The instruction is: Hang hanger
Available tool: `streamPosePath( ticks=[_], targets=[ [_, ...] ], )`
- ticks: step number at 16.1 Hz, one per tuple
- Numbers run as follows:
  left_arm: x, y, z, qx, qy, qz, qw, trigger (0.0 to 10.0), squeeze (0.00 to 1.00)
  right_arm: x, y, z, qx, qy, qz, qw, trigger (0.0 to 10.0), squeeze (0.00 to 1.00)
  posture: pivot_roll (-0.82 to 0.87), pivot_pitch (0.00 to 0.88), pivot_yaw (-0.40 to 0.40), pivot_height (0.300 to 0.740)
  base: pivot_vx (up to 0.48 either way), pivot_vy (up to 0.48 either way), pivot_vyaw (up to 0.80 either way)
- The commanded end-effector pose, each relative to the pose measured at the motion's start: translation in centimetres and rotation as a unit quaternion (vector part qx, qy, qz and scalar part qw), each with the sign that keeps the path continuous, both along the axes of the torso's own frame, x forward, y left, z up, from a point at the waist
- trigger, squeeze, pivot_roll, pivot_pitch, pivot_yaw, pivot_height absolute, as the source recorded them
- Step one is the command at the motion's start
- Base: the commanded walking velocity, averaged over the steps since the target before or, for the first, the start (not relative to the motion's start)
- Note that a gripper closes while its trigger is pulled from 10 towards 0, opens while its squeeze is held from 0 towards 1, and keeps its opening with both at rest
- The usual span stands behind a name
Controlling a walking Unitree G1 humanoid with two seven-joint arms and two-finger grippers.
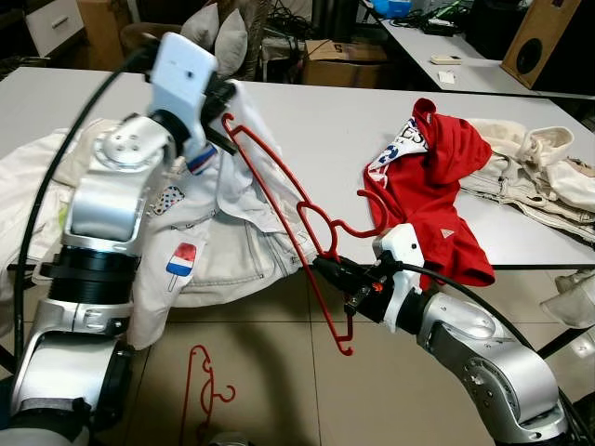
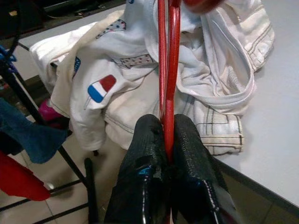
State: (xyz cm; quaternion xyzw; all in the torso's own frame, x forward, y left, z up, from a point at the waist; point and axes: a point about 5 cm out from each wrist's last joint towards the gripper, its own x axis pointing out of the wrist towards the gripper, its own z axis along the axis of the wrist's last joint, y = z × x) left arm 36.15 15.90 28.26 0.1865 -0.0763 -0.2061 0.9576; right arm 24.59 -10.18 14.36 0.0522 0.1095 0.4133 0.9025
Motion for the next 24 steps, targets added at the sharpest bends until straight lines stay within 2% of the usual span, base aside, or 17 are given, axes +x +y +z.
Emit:
streamPosePath(
  ticks=[1, 4, 6, 9, 10, 13, 15, 16, 17, 18, 20, 21, 24],
  targets=[
    [-0.4, -1.0, 0.2, 0.006, -0.003, -0.023, 1.000, 0.0, 0.00, 0.5, -0.2, 0.2, -0.009, -0.008, -0.012, 1.000, 10.0, 0.00, 0.10, 0.000, -0.071, 0.740, 0.000, 0.000, 0.00],
    [-0.8, -1.4, 0.8, 0.008, -0.011, -0.033, 0.999, 0.0, 0.00, 1.6, -0.6, -0.4, -0.018, 0.013, -0.066, 0.998, 10.0, 0.00, 0.10, 0.000, -0.075, 0.740, 0.000, 0.000, 0.00],
    [-0.9, -1.1, 1.1, 0.011, -0.014, -0.030, 0.999, 0.0, 0.00, 1.8, -0.6, -0.4, -0.008, 0.020, -0.076, 0.997, 10.0, 0.00, 0.11, 0.000, -0.076, 0.740, 0.000, 0.000, 0.00],
    [-1.4, -1.0, 1.8, 0.010, -0.022, -0.029, 0.999, 0.0, 0.00, 2.2, -1.2, -1.3, 0.000, 0.061, -0.118, 0.991, 10.0, 0.00, 0.11, 0.000, -0.078, 0.740, 0.000, 0.000, 0.00],
    [-1.4, -0.9, 2.0, 0.010, -0.025, -0.025, 0.999, 0.0, 0.00, 2.2, -1.2, -1.5, 0.004, 0.073, -0.123, 0.990, 10.0, 0.00, 0.11, 0.000, -0.078, 0.740, 0.000, 0.000, 0.00],
    [-0.7, 0.4, 1.9, 0.022, -0.027, 0.017, 0.999, 0.0, 0.00, 1.3, -0.5, -1.0, 0.039, 0.073, -0.079, 0.993, 10.0, 0.00, 0.11, 0.000, -0.078, 0.740, 0.000, 0.000, 0.00],
    [-0.8, 0.3, 2.0, 0.021, -0.026, 0.009, 0.999, 0.0, 0.00, 1.2, -0.7, -1.2, 0.039, 0.081, -0.086, 0.992, 10.0, 0.00, 0.11, 0.000, -0.076, 0.740, 0.000, 0.000, 0.00],
    [-1.0, -0.1, 2.0, 0.021, -0.024, -0.004, 0.999, 0.0, 0.00, 1.3, -0.9, -1.7, 0.024, 0.090, -0.096, 0.991, 10.0, 0.00, 0.11, 0.000, -0.075, 0.740, 0.000, 0.000, 0.00],
    [-0.9, -0.1, 2.0, 0.024, -0.025, -0.001, 0.999, 0.0, 0.00, 1.3, -0.9, -1.7, 0.013, 0.082, -0.090, 0.993, 10.0, 0.00, 0.11, 0.000, -0.075, 0.740, 0.000, 0.000, 0.00],
    [-0.7, 0.4, 1.8, 0.037, -0.027, 0.014, 0.999, 0.0, 0.00, 1.2, -0.7, -0.7, 0.023, 0.050, -0.072, 0.996, 10.0, 0.00, 0.11, 0.000, -0.075, 0.740, 0.000, 0.000, 0.00],
    [-0.4, 0.5, 1.2, 0.047, -0.014, 0.014, 0.999, 0.0, 0.00, 0.4, 0.1, 1.6, 0.073, -0.009, -0.012, 0.997, 10.0, 0.00, 0.11, 0.000, -0.076, 0.740, 0.000, 0.000, 0.00],
    [-0.2, 0.5, 0.7, 0.054, -0.007, 0.018, 0.998, 0.0, 0.00, -0.1, 0.3, 2.4, 0.088, -0.024, 0.016, 0.996, 10.0, 0.00, 0.10, 0.000, -0.075, 0.740, 0.000, 0.000, 0.00],
    [0.0, 0.8, 0.0, 0.063, 0.000, 0.027, 0.998, 0.0, 0.00, -0.1, 0.0, 2.4, 0.078, -0.027, 0.015, 0.996, 10.0, 0.00, 0.10, 0.000, -0.078, 0.740, 0.000, 0.000, 0.00]
  ],
)
